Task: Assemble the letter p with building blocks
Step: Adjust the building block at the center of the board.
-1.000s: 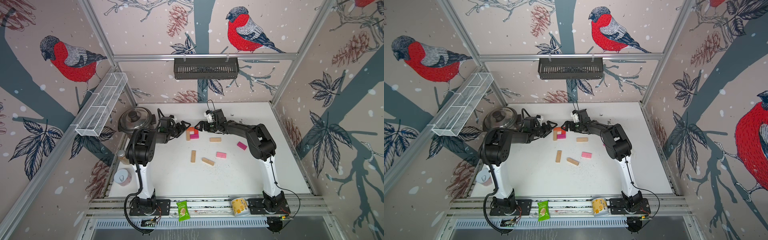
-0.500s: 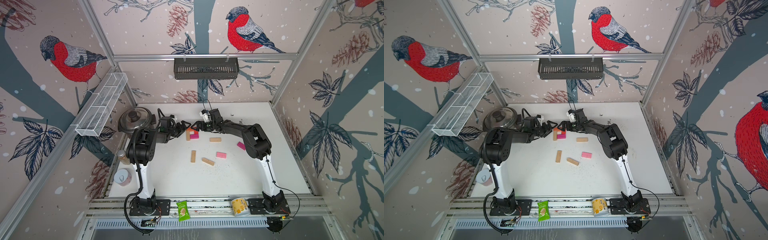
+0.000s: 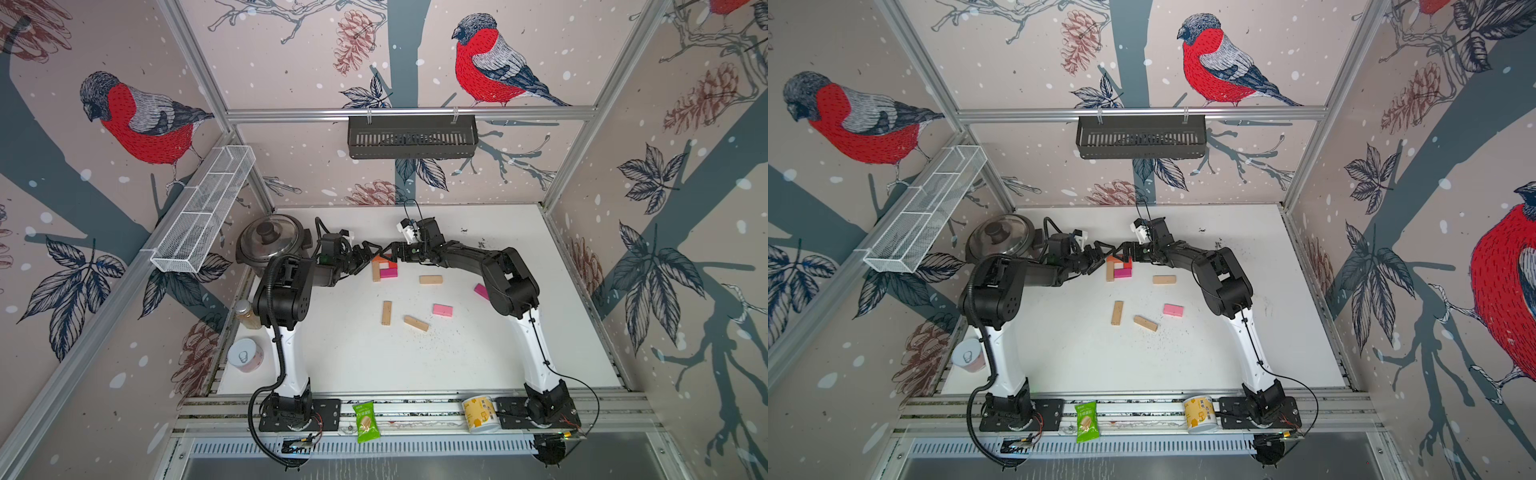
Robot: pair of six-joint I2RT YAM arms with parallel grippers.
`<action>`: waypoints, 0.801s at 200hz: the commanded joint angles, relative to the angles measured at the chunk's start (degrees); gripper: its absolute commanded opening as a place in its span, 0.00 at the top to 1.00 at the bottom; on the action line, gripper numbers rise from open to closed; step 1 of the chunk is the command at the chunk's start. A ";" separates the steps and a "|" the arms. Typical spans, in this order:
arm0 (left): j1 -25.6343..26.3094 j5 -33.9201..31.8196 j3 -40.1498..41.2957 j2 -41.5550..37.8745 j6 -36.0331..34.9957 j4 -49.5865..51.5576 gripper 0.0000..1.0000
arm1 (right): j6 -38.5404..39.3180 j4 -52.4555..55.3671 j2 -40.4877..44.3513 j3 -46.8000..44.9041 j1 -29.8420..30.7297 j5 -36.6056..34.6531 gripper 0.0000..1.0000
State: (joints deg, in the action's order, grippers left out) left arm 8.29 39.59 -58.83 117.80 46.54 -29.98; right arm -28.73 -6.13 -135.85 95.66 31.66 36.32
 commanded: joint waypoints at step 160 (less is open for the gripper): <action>-0.33 -6.56 11.28 -21.77 1.84 11.61 0.08 | 0.05 7.32 12.63 -5.62 -0.57 -3.33 0.00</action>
State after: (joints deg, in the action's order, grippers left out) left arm 7.29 35.75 -50.06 103.63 49.21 -21.58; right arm -28.82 -0.14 -129.29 91.70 30.41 34.72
